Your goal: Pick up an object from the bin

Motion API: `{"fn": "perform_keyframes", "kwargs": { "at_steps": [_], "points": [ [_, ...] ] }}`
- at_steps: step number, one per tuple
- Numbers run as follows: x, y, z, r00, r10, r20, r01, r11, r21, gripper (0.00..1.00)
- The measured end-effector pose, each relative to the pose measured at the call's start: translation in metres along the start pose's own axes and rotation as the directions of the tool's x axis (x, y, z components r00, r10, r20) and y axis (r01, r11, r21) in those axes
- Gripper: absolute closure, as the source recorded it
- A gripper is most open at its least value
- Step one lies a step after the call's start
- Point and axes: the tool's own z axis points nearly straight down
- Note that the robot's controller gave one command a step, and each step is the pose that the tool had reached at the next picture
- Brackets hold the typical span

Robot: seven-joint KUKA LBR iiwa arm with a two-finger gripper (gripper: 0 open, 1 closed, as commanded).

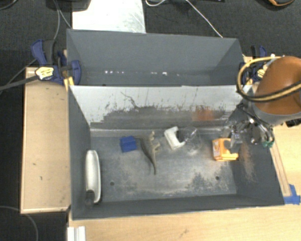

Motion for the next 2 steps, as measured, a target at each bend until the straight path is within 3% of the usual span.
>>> {"fn": "perform_keyframes", "kwargs": {
  "at_steps": [2],
  "points": [
    [-0.0059, -0.0041, 0.0088, 1.000, -0.019, 0.003, 0.019, 1.000, -0.003, 1.00]
  ]
}}
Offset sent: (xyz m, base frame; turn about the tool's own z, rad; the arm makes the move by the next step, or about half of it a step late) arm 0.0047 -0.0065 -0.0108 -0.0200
